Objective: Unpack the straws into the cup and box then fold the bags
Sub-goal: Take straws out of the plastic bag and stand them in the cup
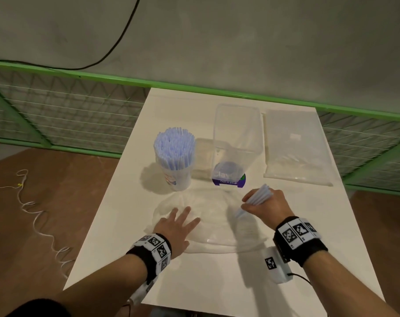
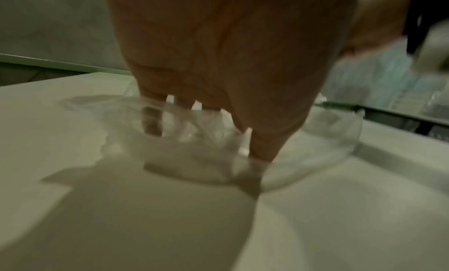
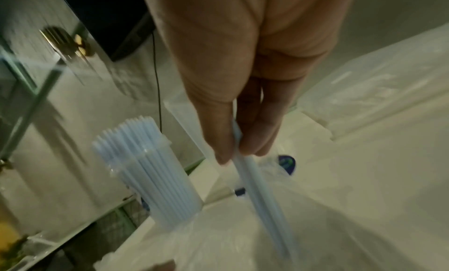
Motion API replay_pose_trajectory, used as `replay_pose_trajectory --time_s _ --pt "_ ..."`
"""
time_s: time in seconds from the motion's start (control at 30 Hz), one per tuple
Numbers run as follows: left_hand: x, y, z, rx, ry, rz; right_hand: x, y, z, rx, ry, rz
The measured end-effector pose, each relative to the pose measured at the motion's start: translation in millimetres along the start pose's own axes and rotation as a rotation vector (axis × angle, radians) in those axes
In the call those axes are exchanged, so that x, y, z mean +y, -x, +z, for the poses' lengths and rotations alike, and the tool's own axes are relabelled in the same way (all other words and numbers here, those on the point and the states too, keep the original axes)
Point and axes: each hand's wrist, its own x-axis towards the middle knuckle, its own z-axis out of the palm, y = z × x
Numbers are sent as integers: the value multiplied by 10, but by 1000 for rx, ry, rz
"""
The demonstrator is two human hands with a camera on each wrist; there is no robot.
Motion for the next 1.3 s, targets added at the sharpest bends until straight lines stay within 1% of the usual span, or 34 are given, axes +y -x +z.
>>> replay_pose_trajectory --time_s 0.03,0.07,0.1,0.17,0.2,0.23,0.27,0.3,0.33,0.37,0.47,0.5,0.57,0.63,0.67,0.73,0.8,0.87,0.93,1.0,1.03,1.1,1.17,1.23,1.3 --pt "-1 26 -70 13 16 3 2 -1 10 -9 1 8" --pt "-15 60 -163 107 64 26 -14 -10 2 -10 3 7" --pt "-29 115 -278 286 120 67 -54 -21 -27 -9 -3 -1" --pt "-108 242 -518 715 234 214 -200 -31 -139 5 -31 -37" --pt "-189 301 -664 901 278 261 -310 -29 -210 10 -37 -78" --pt "-285 353 -845 1023 307 273 -446 -21 -292 10 -42 -128" --pt "-405 400 -1024 1092 321 251 -602 -3 -383 2 -64 -181" --pt "-535 440 -1198 1140 320 202 -773 17 -469 -10 -100 -233" --pt "-676 443 -1327 1154 309 150 -948 36 -550 -20 -132 -282" --pt "-813 427 -1432 1121 296 98 -1115 43 -612 -29 -154 -328" --pt "-1097 242 -1567 854 242 19 -1509 3 -648 -93 -243 -436" --pt "-1155 153 -1589 786 227 27 -1604 -26 -608 -124 -268 -461" --pt "-1222 17 -1630 699 259 102 -1751 -109 -488 -158 -245 -522" --pt "-1259 -61 -1653 608 394 183 -1856 -199 -376 -173 -182 -581" --pt "-1270 -93 -1646 584 470 218 -1898 -241 -333 -180 -148 -602" --pt "-1282 -143 -1630 607 552 264 -1971 -314 -263 -203 -79 -625" --pt "-1318 -205 -1602 640 553 288 -2023 -384 -200 -210 -30 -659" --pt "-1351 -240 -1575 640 548 287 -2053 -456 -124 -211 38 -685" --pt "-1352 -258 -1555 630 575 291 -2050 -534 -17 -217 109 -680" --pt "-1318 -237 -1554 630 647 304 -2023 -584 105 -215 167 -672" --pt "-1298 -209 -1543 650 713 286 -1998 -595 156 -204 183 -689" --pt "-1268 -82 -1540 764 859 207 -1936 -599 217 -143 212 -763" --pt "-1236 126 -1557 917 1002 152 -1879 -546 216 -60 198 -770" --pt "-1175 306 -1552 1019 1098 175 -1819 -442 217 49 104 -778" --pt "-1045 435 -1553 1056 1092 242 -1763 -320 283 148 49 -823"
